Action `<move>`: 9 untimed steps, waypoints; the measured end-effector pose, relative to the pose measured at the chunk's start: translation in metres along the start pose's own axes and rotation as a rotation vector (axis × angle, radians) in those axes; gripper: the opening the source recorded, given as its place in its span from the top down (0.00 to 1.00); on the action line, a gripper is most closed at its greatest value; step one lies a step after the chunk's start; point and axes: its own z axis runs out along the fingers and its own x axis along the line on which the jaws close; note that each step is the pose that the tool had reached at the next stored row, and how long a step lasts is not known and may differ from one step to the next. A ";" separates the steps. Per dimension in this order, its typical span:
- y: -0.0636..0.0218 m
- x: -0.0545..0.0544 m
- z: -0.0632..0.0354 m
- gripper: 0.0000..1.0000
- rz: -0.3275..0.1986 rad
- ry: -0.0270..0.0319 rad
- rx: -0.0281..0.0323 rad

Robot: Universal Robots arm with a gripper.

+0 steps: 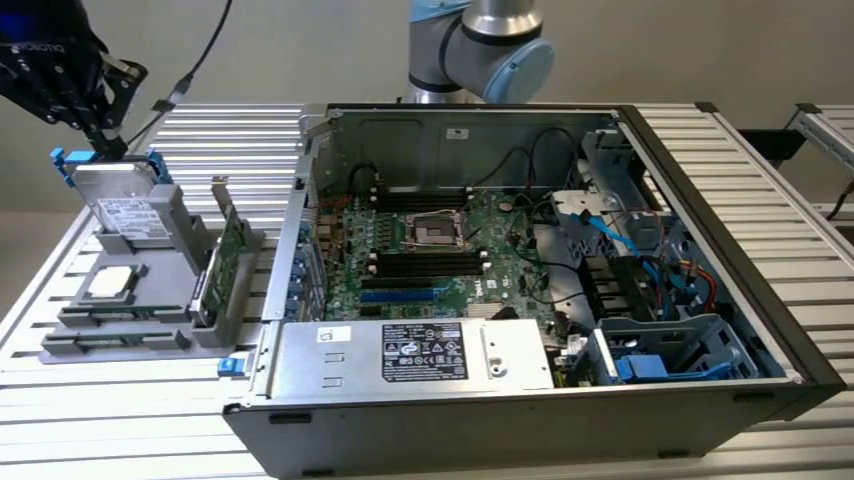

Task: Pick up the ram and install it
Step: 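Reach for the ram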

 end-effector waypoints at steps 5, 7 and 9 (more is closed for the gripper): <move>-0.0060 0.012 0.0025 0.90 -0.001 0.0010 0.0000; -0.0107 0.016 0.0034 0.90 0.000 0.0014 0.0001; -0.0168 0.018 0.0039 0.90 0.000 0.0017 0.0001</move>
